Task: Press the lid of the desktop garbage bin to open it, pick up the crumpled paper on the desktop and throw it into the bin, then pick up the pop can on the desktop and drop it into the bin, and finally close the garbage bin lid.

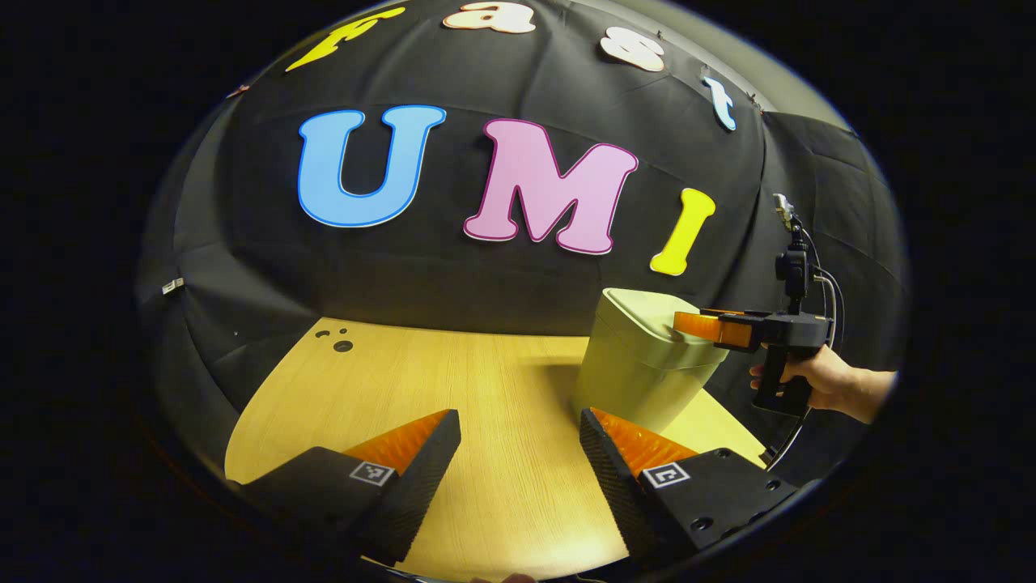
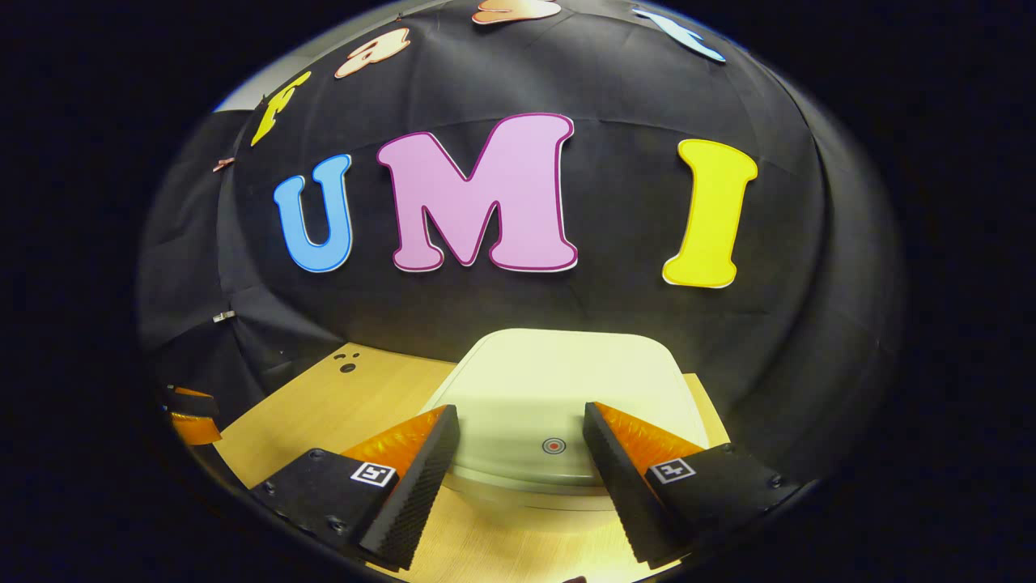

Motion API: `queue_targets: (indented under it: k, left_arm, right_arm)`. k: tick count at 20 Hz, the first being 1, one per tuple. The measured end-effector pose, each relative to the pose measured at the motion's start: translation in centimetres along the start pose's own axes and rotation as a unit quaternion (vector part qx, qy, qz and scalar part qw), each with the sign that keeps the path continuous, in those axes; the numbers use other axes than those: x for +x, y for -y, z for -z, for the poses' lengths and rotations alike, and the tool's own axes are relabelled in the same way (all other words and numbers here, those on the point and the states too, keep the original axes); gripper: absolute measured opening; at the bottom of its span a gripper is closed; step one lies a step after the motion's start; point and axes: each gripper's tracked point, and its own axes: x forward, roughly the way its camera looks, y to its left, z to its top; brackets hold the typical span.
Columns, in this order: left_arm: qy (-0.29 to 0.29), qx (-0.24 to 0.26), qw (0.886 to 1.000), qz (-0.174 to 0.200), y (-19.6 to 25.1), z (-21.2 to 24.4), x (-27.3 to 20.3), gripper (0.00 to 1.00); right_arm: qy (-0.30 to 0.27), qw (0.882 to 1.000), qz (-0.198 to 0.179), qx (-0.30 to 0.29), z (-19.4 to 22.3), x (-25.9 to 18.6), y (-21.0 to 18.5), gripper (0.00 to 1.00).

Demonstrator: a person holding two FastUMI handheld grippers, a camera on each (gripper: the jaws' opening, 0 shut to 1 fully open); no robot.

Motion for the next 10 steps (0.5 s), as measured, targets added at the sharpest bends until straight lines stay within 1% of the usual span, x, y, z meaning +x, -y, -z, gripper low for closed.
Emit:
queue_targets:
  k: [5,10]
  left_arm:
    - [-0.001,0.009,1.0,0.007,0.6,0.0,0.3,0.95]
    - [-0.003,0.011,1.0,0.011,0.9,-0.1,0.6,0.95]
  right_arm:
    - [0.009,1.0,-0.003,-0.022,-0.5,-2.1,-1.5,0.98]
    - [0.03,0.999,-0.025,-0.002,-1.7,-4.8,-3.5,0.98]
